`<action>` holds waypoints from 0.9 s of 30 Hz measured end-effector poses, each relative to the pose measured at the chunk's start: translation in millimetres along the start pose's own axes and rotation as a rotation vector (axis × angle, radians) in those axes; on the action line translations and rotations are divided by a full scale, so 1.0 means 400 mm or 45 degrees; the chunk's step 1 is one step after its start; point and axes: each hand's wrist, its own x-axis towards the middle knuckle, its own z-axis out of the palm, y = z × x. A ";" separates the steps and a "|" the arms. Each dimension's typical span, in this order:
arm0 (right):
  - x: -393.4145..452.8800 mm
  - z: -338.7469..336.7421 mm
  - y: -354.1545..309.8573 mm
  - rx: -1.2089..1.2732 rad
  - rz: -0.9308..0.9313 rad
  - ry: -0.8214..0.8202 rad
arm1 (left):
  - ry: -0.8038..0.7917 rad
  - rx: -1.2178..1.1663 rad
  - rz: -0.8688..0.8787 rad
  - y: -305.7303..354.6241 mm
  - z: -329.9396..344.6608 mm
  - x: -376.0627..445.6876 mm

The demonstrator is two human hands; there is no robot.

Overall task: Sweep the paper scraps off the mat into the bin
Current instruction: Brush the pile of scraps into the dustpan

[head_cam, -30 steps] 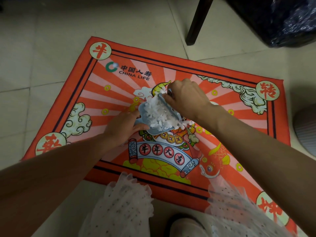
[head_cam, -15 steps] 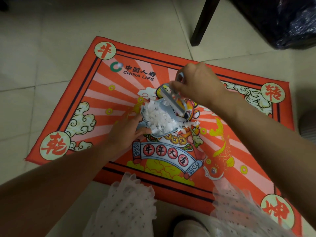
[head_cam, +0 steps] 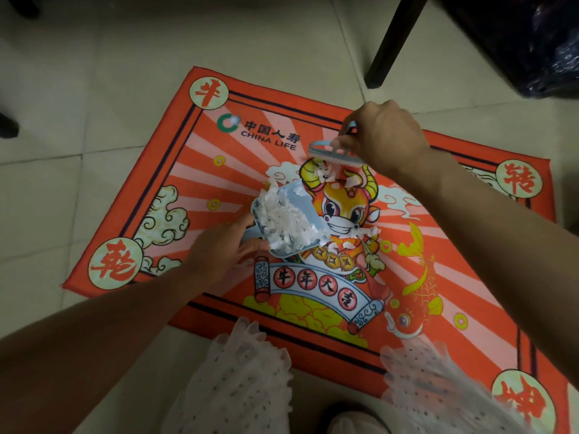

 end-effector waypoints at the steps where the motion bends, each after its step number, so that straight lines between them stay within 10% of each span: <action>1: 0.004 0.006 -0.007 0.006 -0.007 -0.001 | -0.001 -0.015 -0.009 -0.010 -0.005 -0.004; 14: 0.046 0.039 -0.042 0.019 0.036 0.054 | 0.037 0.030 -0.095 -0.109 -0.069 -0.091; 27: 0.003 0.055 -0.151 0.096 -0.438 -0.171 | -0.057 0.037 -0.217 -0.105 -0.075 -0.103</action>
